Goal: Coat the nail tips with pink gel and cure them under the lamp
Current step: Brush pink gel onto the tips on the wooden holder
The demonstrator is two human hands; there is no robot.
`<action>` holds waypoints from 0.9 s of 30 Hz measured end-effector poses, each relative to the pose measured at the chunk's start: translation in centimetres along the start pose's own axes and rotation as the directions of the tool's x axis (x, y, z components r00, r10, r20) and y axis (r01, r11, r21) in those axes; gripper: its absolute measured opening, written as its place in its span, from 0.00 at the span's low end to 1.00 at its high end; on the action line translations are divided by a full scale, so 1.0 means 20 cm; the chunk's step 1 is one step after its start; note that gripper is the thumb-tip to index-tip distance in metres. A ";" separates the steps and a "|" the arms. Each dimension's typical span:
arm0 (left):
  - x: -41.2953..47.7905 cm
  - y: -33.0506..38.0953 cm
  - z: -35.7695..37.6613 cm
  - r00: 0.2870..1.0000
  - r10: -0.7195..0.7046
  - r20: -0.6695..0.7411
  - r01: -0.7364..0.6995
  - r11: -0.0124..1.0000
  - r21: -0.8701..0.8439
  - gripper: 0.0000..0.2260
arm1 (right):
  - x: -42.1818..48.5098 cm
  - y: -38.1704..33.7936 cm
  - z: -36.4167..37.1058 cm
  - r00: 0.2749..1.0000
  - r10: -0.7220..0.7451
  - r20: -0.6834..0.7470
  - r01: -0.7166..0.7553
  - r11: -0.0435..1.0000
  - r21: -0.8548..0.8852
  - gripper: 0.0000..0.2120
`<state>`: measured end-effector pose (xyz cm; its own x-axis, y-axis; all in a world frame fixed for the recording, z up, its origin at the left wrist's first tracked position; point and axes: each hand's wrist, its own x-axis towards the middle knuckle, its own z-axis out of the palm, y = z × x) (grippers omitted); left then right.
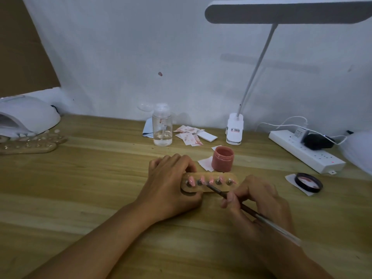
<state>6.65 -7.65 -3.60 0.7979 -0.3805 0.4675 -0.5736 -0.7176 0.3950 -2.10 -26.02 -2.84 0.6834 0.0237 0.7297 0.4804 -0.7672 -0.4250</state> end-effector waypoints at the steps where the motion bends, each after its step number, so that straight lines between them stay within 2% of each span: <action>1: 0.00 0.00 0.00 1.000 0.000 0.000 0.000 1.000 0.000 0.15 | 0.00 0.00 0.00 1.000 -0.001 0.006 0.001 1.000 -0.003 0.11; 11: -0.01 0.00 0.00 1.000 0.001 -0.008 -0.001 1.000 0.008 0.15 | 0.01 -0.02 0.00 1.000 -0.030 0.005 0.030 1.000 -0.002 0.10; 20: -0.01 -0.01 0.00 1.000 -0.002 -0.007 0.002 1.000 0.002 0.16 | 0.00 -0.03 -0.01 1.000 0.005 0.005 -0.005 1.000 -0.013 0.09; 23: -0.01 -0.01 0.00 1.000 -0.007 -0.010 0.007 1.000 -0.003 0.16 | -0.01 -0.03 -0.02 0.999 0.003 -0.041 -0.003 1.000 -0.002 0.09; 27: -0.01 -0.01 0.00 1.000 -0.009 -0.015 0.009 1.000 0.004 0.16 | -0.01 -0.03 -0.03 0.996 0.069 -0.065 -0.067 0.997 0.033 0.08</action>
<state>6.66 -7.44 -3.82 0.8001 -0.3653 0.4759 -0.5657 -0.7233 0.3959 -2.76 -25.92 -2.38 0.6777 -0.0707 0.7320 0.4516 -0.7456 -0.4901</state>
